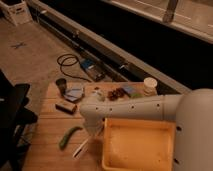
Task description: Wipe table surface with brush
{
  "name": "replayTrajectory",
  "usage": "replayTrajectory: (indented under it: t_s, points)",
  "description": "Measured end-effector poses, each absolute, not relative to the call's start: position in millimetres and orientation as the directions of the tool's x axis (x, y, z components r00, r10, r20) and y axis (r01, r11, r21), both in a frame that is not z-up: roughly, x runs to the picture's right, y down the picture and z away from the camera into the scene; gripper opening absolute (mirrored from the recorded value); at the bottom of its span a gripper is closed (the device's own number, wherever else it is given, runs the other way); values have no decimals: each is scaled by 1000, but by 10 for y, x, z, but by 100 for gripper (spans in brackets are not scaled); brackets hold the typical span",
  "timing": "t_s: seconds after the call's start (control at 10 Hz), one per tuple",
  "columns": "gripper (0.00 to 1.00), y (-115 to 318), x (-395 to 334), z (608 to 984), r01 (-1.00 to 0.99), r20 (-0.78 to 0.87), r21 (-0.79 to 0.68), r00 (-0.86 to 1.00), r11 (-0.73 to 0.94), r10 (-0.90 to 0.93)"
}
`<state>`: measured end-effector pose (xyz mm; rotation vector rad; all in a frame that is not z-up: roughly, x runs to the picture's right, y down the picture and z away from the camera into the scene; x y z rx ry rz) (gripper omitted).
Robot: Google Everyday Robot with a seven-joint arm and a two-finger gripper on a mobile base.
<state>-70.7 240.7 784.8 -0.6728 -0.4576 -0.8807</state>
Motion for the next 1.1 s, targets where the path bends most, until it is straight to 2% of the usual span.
replayTrajectory:
  t_s: [0.4,0.7,1.1]
  points:
    - [0,2334,-1248,7929,875,662,-250,467,415,-587]
    - [0,2588,-1422,7664,883,695,-235,445,406,-565]
    - [0,2905,-1111,7343,834,683,-325,533,446,-499]
